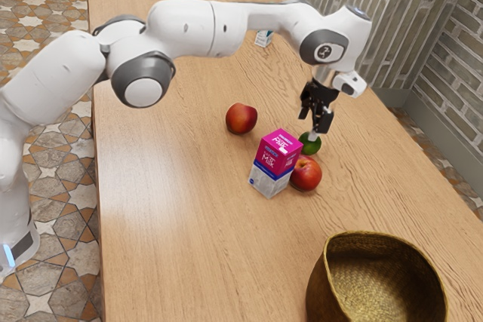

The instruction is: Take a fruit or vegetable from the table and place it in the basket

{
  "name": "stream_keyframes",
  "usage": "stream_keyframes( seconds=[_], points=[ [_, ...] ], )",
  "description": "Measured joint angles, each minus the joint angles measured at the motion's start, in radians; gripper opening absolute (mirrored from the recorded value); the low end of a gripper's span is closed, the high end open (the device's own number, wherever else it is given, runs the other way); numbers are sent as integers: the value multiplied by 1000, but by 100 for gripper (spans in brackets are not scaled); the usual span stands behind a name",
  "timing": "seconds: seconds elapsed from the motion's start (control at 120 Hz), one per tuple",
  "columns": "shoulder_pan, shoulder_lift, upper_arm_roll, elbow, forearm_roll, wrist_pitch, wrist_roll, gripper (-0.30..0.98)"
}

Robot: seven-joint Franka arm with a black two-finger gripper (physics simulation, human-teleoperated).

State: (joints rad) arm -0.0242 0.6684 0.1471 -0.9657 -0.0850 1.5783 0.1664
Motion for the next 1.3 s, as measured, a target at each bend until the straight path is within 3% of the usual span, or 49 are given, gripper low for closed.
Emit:
stream_keyframes(
  seconds=[1.3],
  points=[
    [21,59,-6,-72,-56,172,28,69]
  ],
)
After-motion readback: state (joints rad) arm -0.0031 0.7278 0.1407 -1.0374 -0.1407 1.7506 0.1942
